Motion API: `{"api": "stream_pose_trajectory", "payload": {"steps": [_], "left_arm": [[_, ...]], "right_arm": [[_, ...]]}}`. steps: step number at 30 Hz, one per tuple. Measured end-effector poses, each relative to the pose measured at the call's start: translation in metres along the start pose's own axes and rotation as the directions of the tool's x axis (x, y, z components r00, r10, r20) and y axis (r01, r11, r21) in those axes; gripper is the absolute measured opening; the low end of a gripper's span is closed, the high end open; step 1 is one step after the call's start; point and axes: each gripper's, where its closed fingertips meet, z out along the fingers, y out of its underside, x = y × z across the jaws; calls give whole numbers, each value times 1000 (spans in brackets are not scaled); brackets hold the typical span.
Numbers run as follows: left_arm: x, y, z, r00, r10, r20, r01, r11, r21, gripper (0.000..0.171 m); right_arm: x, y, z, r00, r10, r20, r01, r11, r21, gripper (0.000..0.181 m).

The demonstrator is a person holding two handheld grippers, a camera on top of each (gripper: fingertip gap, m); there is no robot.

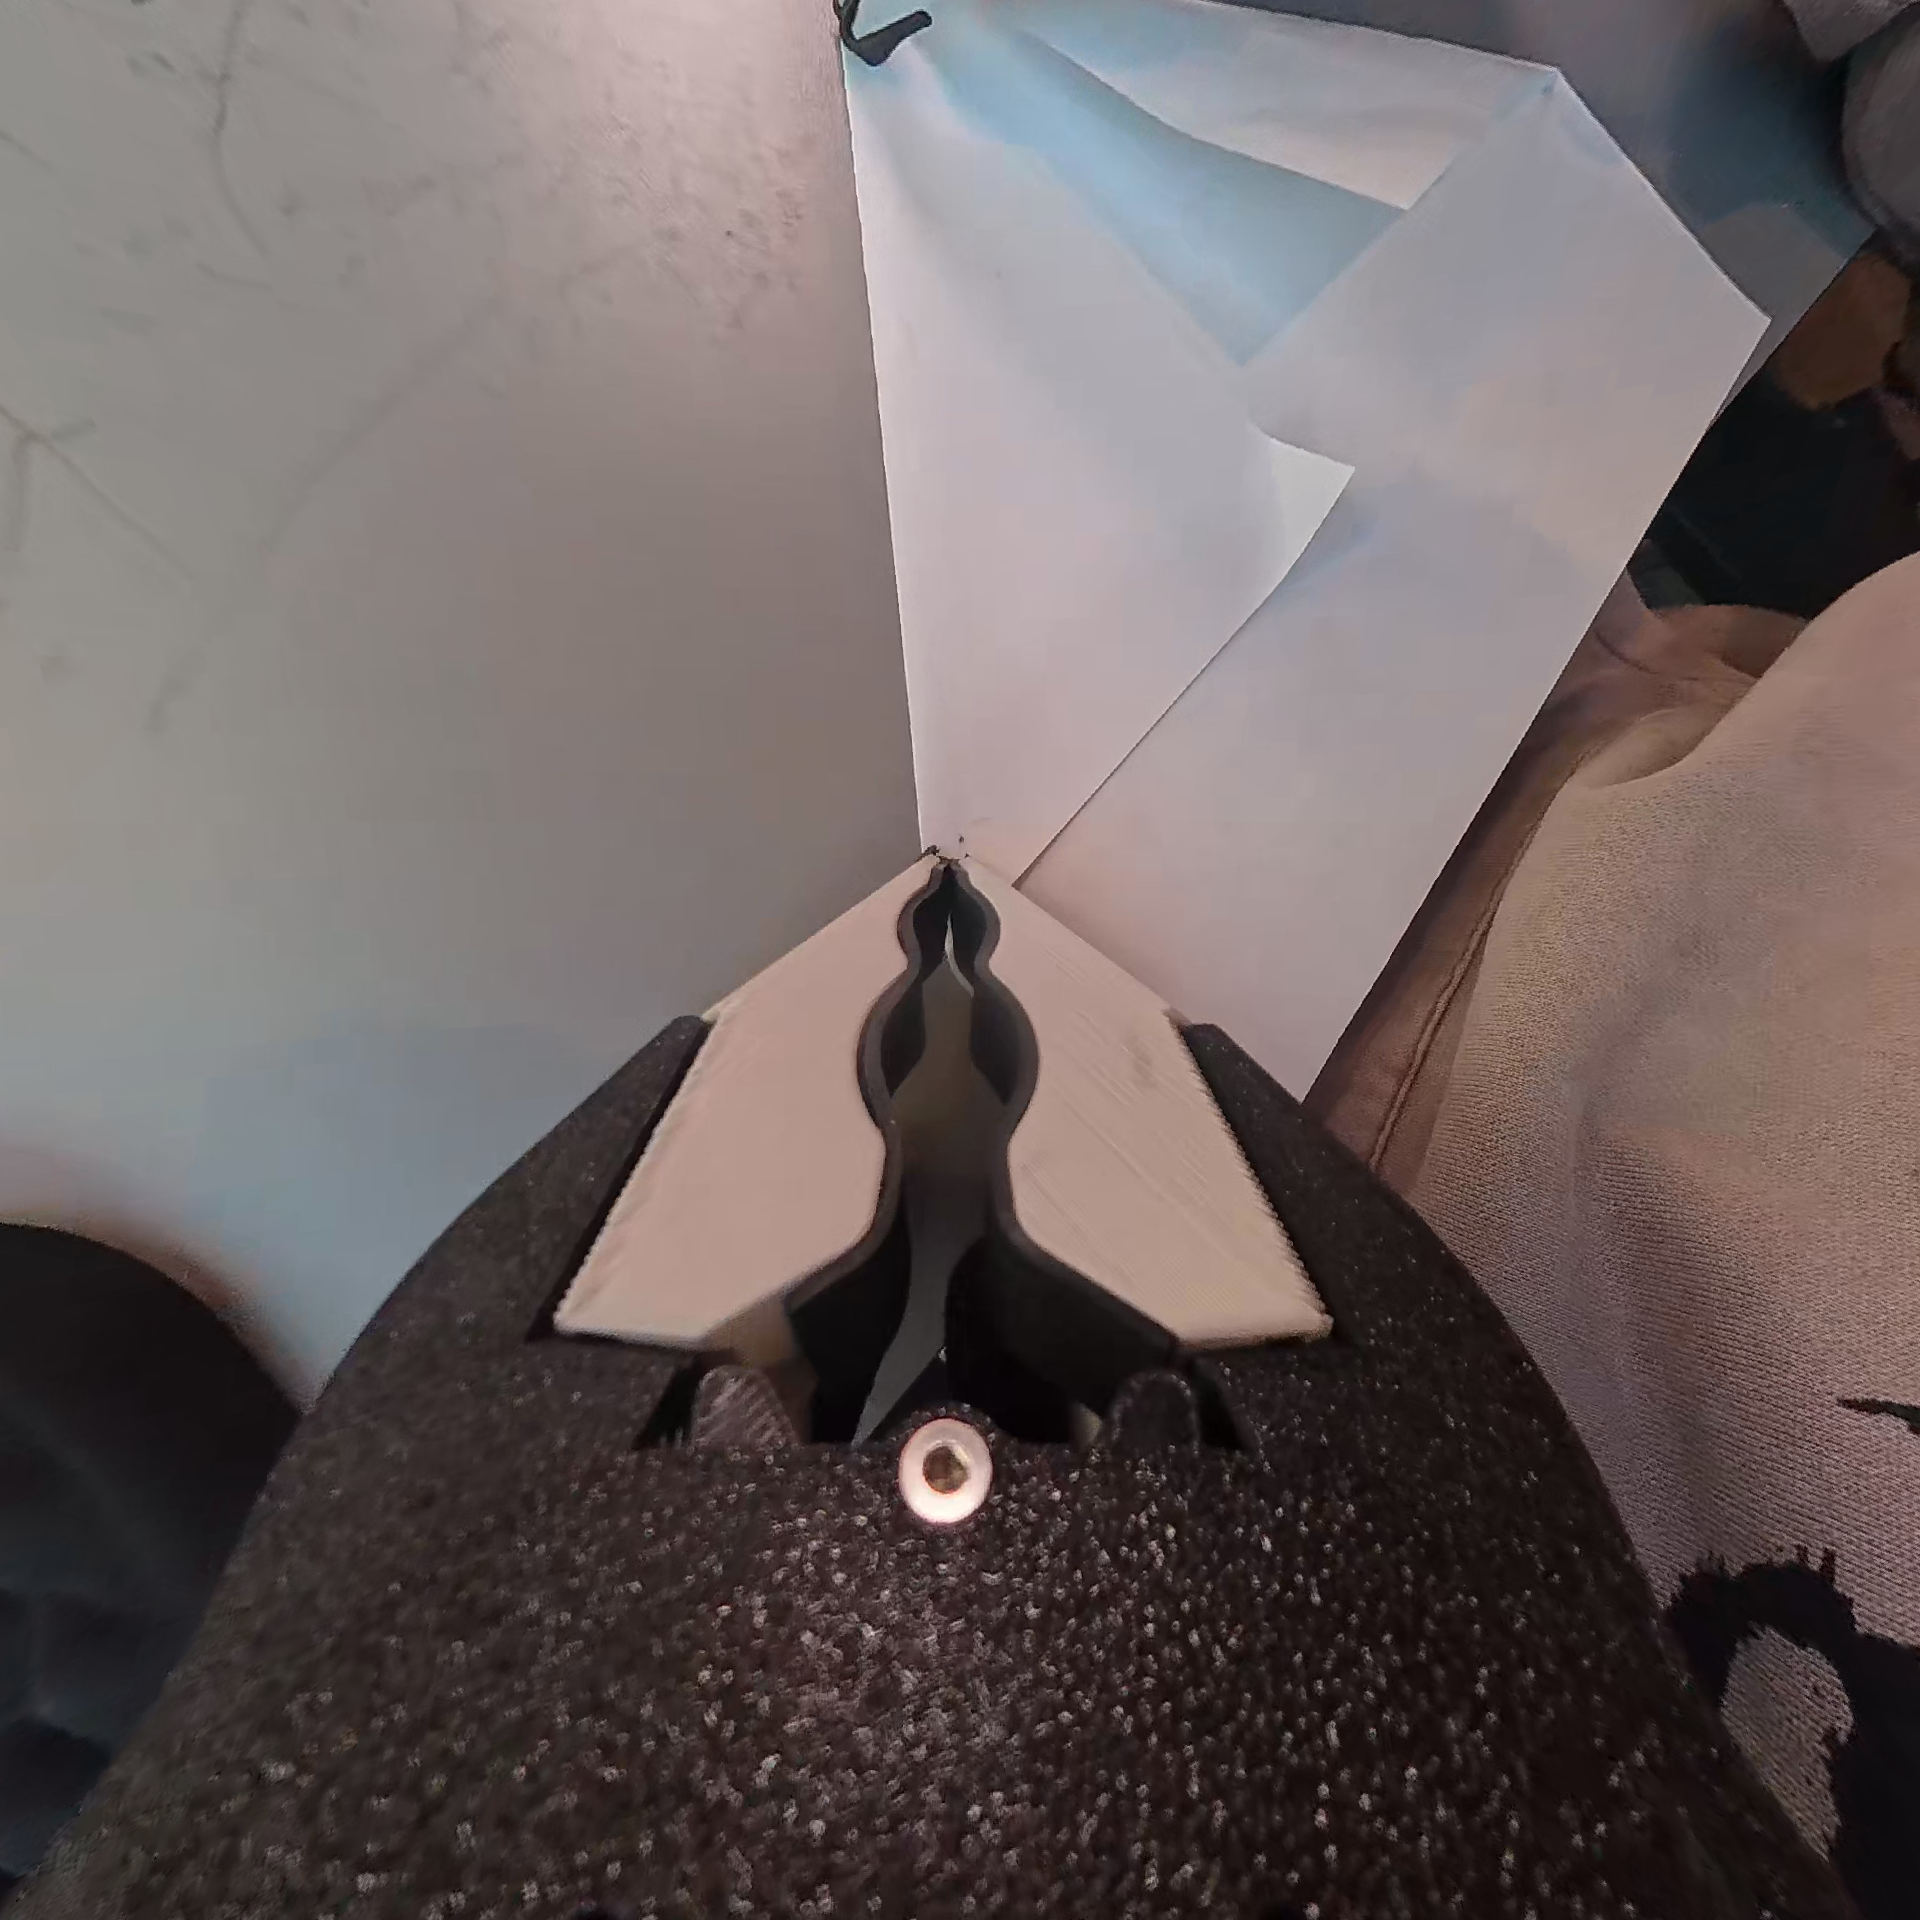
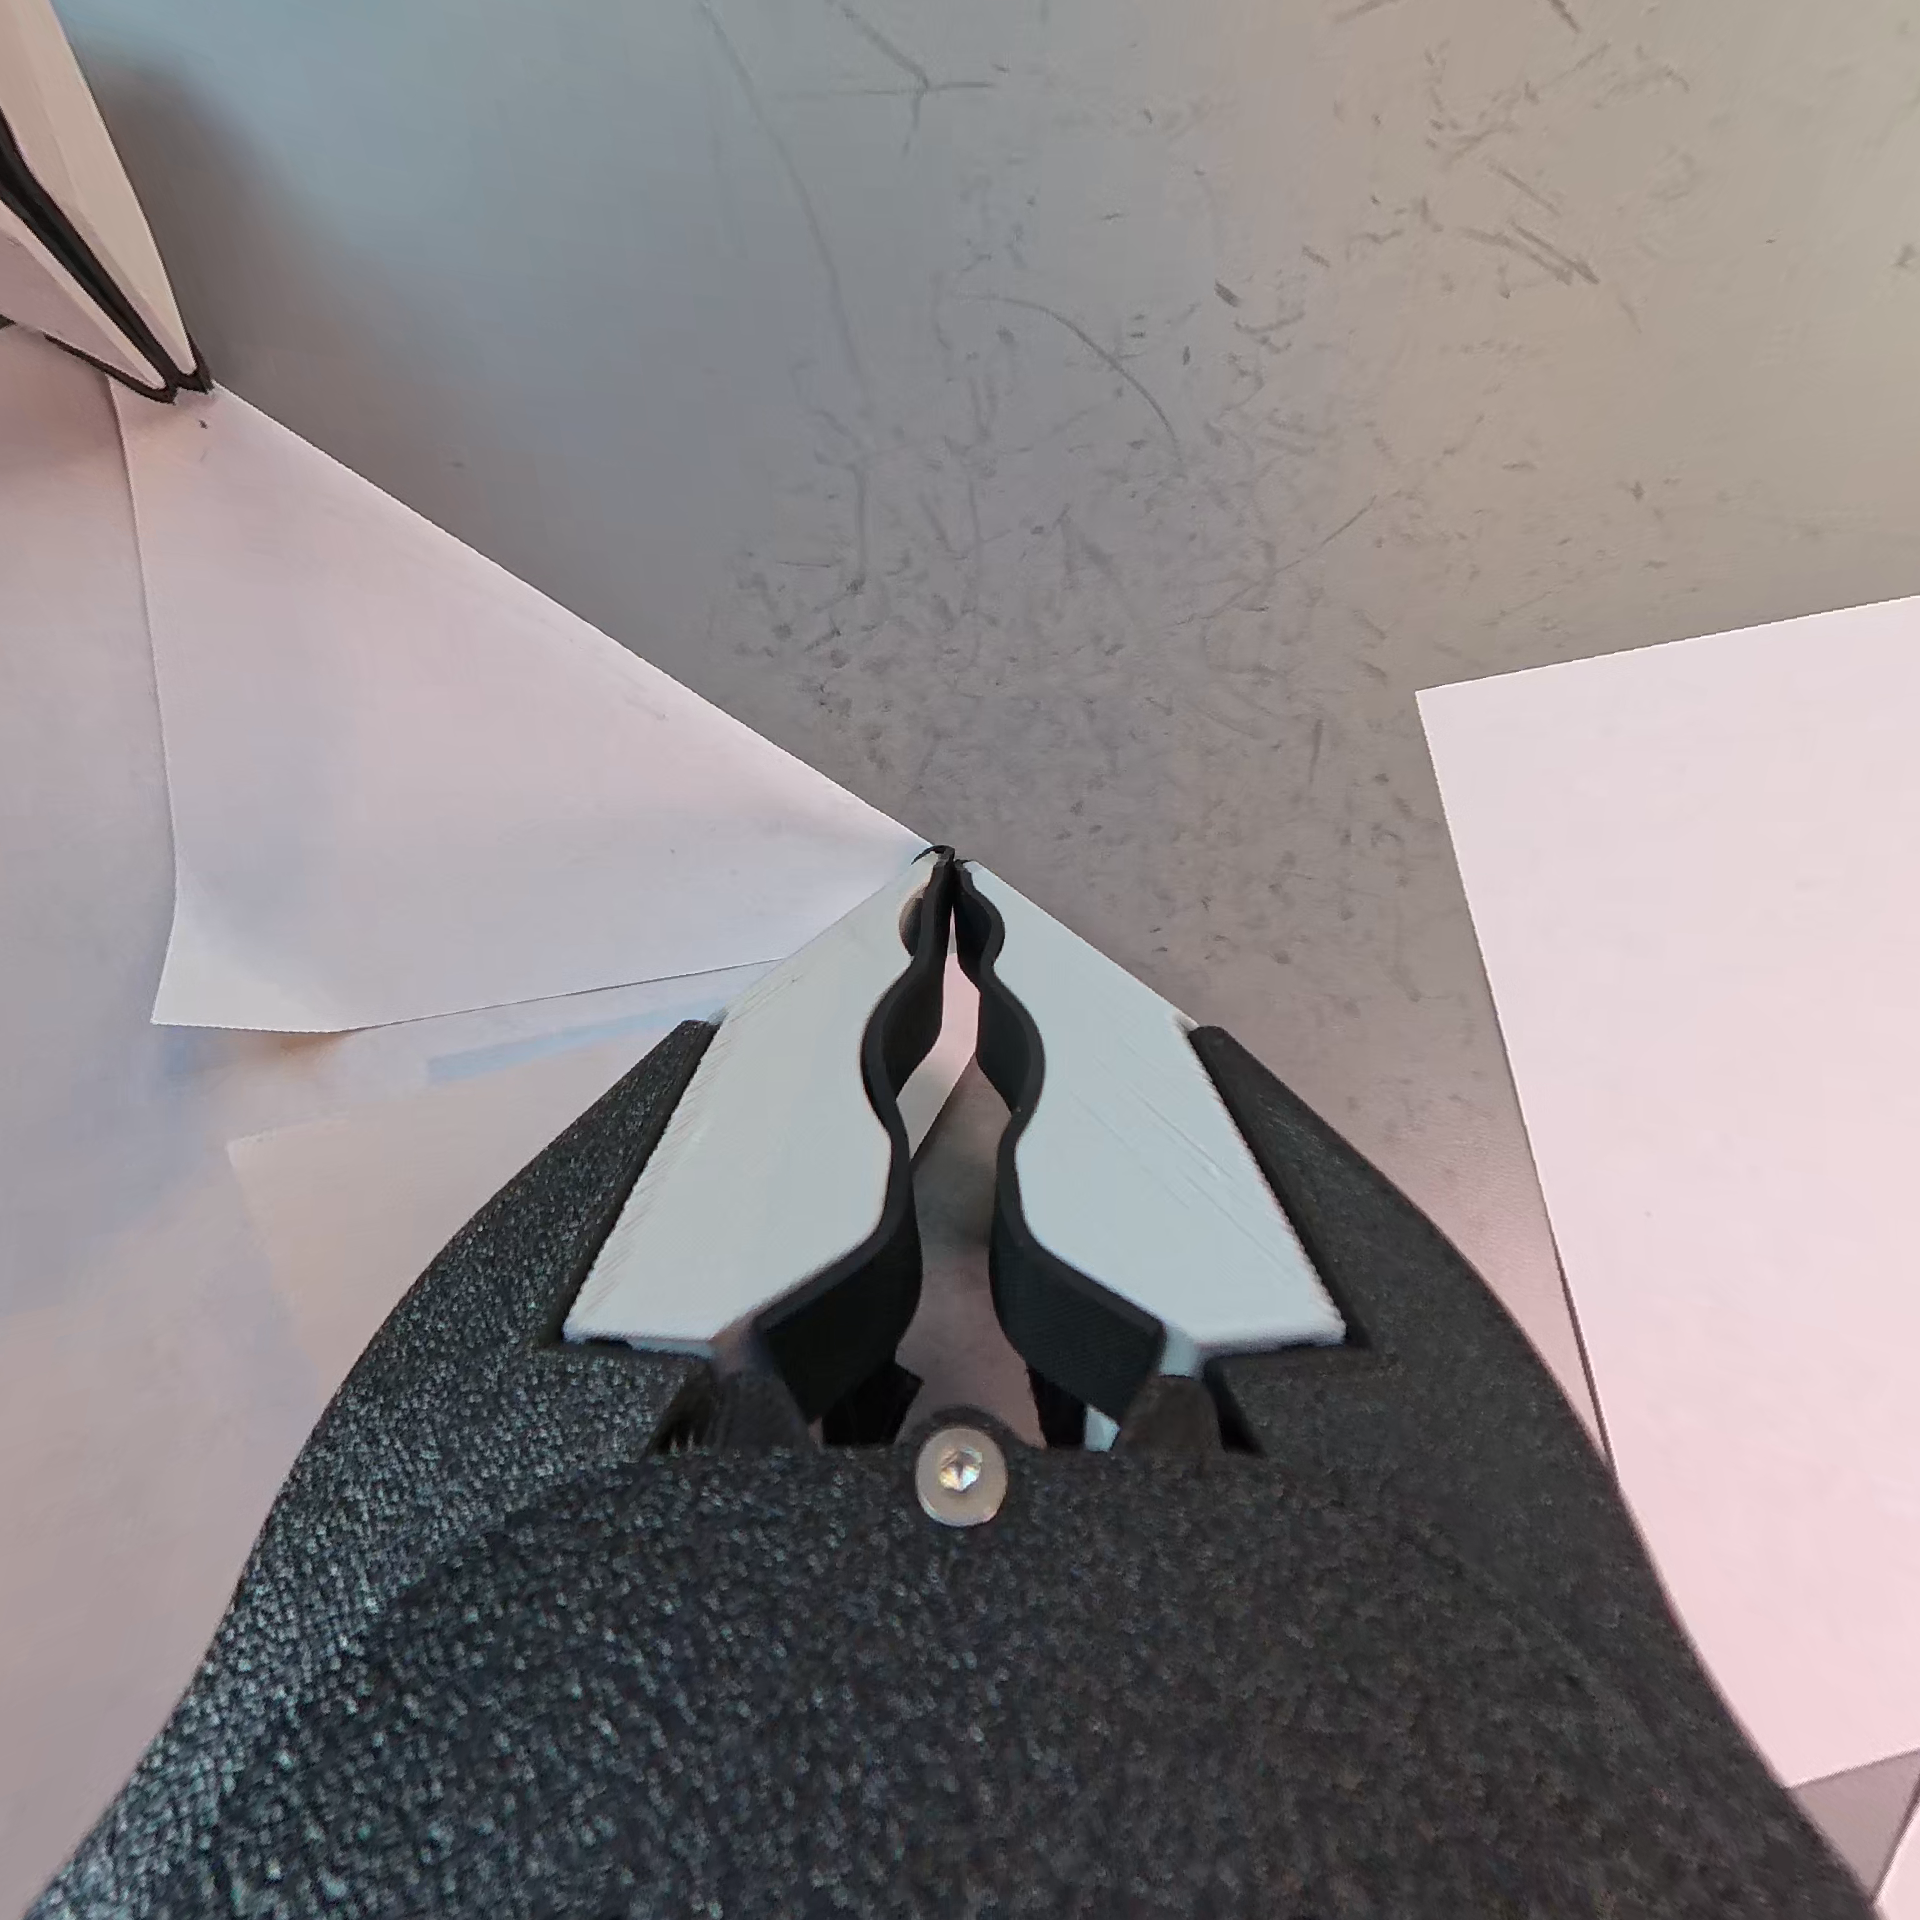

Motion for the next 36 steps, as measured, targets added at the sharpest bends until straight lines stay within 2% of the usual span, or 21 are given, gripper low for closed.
{"api": "stream_pose_trajectory", "payload": {"steps": [3,11,15,19,22,25,28,31,33,36], "left_arm": [[-2,1,-2,1000,-23,-17,22,1000,-12,0],[-1,1,0,997,71,27,-70,997,-45,0],[-1,1,0,996,80,30,-79,996,-36,0],[-1,1,0,997,82,16,-81,996,-25,0],[0,-1,2,995,97,16,-96,995,-22,0],[1,-3,4,993,117,16,-116,993,-25,0],[1,-5,5,993,120,20,-119,993,-19,0],[2,-9,3,996,85,-4,-85,996,25,0],[1,-9,-2,998,55,-21,-54,997,56,0],[-3,-1,-1,997,75,3,-75,996,41,0]], "right_arm": [[-2,0,0,1000,0,7,0,1000,0,0],[-2,-1,0,1000,16,7,-16,1000,7,0],[-2,-3,-3,999,-48,17,47,999,25,0],[-20,-30,-12,990,-103,99,91,989,115,11],[-48,-46,-8,962,-203,181,178,973,144,12],[-78,-53,7,918,-312,245,288,949,129,12],[-92,-58,19,891,-370,265,358,929,93,9],[-88,-48,29,892,-377,249,389,921,1,0],[-90,-48,29,897,-351,268,363,932,5,0],[-89,-48,29,901,-331,278,345,938,-1,0]]}}
